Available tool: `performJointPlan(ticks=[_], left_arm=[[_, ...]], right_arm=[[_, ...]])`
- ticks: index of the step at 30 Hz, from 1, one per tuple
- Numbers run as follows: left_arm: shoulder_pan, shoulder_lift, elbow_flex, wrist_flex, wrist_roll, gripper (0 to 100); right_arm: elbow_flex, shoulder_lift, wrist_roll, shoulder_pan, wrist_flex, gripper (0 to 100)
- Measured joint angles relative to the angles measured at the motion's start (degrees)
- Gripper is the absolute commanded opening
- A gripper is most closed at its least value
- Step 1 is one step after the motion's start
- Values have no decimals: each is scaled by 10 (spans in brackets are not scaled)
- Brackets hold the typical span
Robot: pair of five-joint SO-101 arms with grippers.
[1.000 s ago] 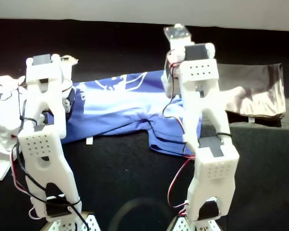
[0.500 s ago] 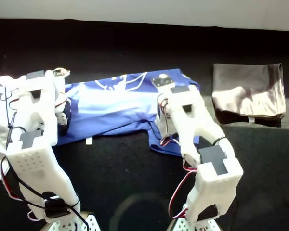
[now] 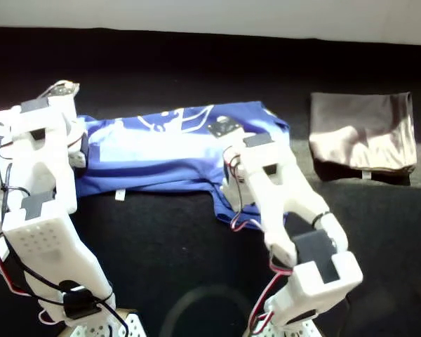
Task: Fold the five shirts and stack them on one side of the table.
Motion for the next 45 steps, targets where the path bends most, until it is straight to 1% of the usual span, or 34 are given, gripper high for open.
performJointPlan(ticks=[4, 7, 9, 13, 15, 17, 20, 26, 32, 36, 41, 45], left_arm=[[0, 1, -53, 47, 0, 11], [0, 1, -68, 54, 6, 11], [1, 1, -61, 46, 9, 11], [6, 1, -2, -9, 10, 11], [7, 1, 30, -41, 10, 11], [9, 1, 60, -76, 10, 11], [11, -3, 88, -110, 11, 11], [11, -5, 99, -121, 11, 11], [11, -5, 100, -123, 11, 11], [11, -5, 100, -123, 11, 11], [11, -5, 100, -123, 11, 11], [11, -5, 100, -123, 11, 11]], right_arm=[[1, -24, 12, -20, -2, 166], [0, -9, 12, -21, -29, 166], [1, 24, 12, -21, -40, 166], [-1, 72, 12, -21, -48, 162], [-6, 76, 12, -21, -47, 106], [-11, 77, 12, -20, -47, 7], [-29, 78, 12, -11, -47, 9], [-79, 76, 13, 15, 0, 5], [-84, 39, 13, 14, 73, 6], [-84, 30, 13, -14, 118, 6], [-79, 30, 13, -28, 120, 6], [-35, 29, 13, -30, 86, 6]])
